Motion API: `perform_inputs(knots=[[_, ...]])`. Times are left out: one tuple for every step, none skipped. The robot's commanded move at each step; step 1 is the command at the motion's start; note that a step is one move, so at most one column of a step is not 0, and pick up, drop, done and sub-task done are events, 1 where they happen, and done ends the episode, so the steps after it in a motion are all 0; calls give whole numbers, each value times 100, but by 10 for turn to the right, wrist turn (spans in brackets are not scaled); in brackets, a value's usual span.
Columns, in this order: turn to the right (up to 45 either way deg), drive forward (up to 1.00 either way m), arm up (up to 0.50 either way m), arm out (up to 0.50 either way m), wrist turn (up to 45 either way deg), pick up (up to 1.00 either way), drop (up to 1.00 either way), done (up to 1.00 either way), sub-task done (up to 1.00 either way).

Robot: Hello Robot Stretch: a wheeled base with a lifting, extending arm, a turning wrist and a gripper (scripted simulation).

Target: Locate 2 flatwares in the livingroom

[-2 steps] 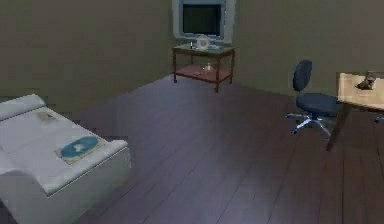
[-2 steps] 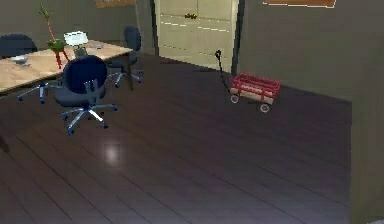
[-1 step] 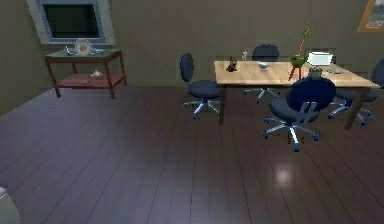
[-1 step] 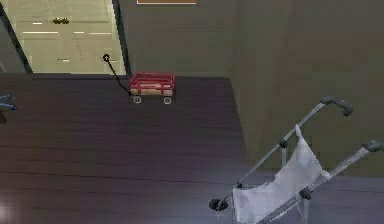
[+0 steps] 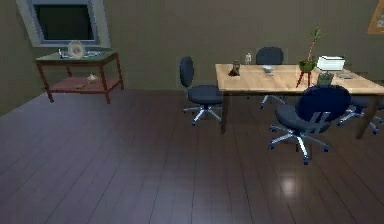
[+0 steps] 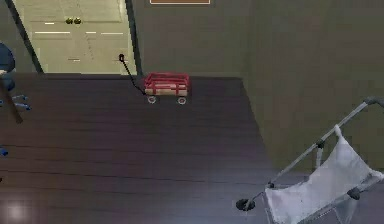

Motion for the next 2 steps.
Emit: perform_inputs(knots=[[450,0,0,0,0,0,0,0,0],[150,0,0,0,0,0,0,0,0]])
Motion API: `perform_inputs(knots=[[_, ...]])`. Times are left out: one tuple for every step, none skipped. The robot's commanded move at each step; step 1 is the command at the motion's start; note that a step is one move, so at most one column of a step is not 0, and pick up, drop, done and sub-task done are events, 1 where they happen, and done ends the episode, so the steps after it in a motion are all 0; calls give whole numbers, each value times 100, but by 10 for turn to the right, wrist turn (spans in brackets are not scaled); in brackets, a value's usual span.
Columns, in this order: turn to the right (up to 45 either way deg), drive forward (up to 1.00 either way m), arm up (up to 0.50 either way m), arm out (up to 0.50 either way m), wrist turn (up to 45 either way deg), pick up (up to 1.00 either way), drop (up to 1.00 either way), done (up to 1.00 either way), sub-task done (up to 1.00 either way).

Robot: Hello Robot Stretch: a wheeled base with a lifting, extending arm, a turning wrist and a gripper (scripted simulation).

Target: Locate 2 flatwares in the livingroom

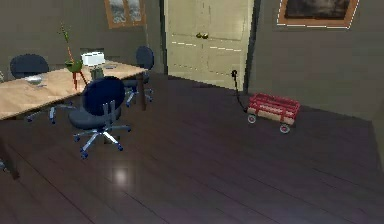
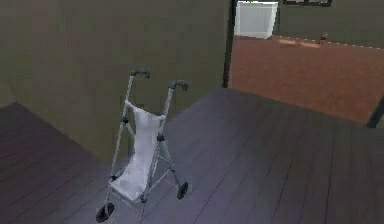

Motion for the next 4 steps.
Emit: perform_inputs(knots=[[30,0,0,0,0,0,0,0,0],[0,35,0,0,0,0,0,0,0],[0,100,0,0,0,0,0,0,0],[0,35,0,0,0,0,0,0,0]])
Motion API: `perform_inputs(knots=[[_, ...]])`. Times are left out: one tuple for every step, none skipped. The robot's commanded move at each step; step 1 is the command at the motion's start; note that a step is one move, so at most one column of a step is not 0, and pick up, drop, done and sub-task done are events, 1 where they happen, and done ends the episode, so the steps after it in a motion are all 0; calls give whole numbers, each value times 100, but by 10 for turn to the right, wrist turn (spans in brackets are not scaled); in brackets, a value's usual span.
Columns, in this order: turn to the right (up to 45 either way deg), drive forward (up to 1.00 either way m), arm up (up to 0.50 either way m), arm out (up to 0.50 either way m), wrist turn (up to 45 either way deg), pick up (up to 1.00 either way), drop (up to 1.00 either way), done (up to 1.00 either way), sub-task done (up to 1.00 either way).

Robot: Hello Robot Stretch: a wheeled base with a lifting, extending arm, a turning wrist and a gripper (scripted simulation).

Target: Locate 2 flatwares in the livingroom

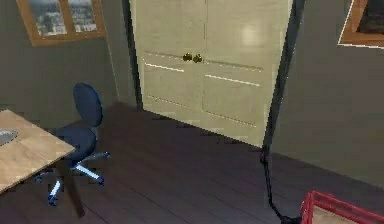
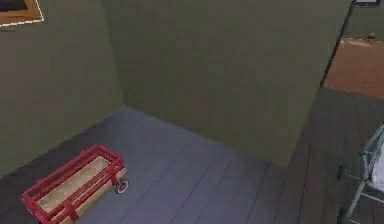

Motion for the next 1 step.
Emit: perform_inputs(knots=[[-270,0,0,0,0,0,0,0,0]])
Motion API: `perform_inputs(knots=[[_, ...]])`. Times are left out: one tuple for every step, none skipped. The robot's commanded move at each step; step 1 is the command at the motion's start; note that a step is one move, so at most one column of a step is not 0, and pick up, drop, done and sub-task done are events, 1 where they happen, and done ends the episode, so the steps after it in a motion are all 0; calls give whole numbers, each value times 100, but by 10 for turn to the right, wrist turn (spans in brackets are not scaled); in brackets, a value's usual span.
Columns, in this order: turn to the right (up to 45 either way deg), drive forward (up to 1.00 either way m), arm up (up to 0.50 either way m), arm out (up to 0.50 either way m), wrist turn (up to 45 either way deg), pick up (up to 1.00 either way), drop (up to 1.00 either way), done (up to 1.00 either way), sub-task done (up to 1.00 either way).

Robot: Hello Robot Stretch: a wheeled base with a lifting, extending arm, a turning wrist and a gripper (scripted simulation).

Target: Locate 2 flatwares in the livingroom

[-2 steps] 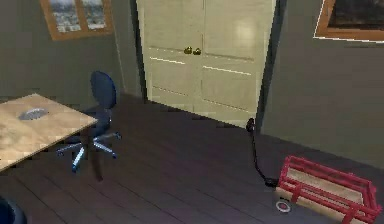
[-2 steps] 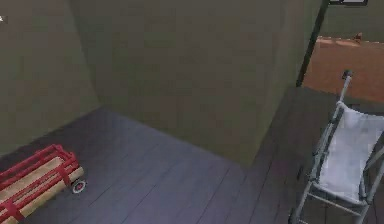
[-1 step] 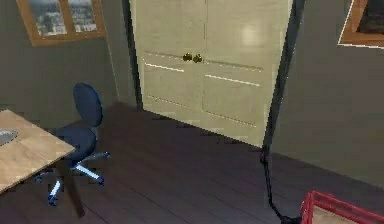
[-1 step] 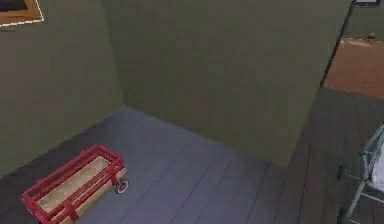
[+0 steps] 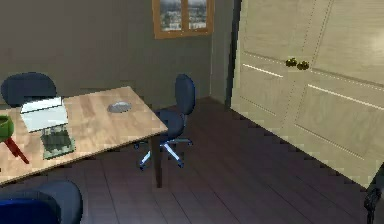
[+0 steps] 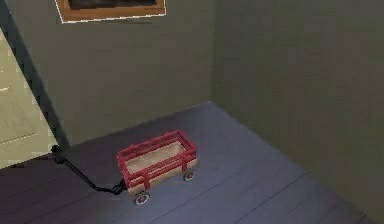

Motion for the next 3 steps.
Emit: perform_inputs(knots=[[0,70,0,0,0,0,0,0,0],[-330,0,0,0,0,0,0,0,0],[0,0,0,0,0,0,0,0,100]])
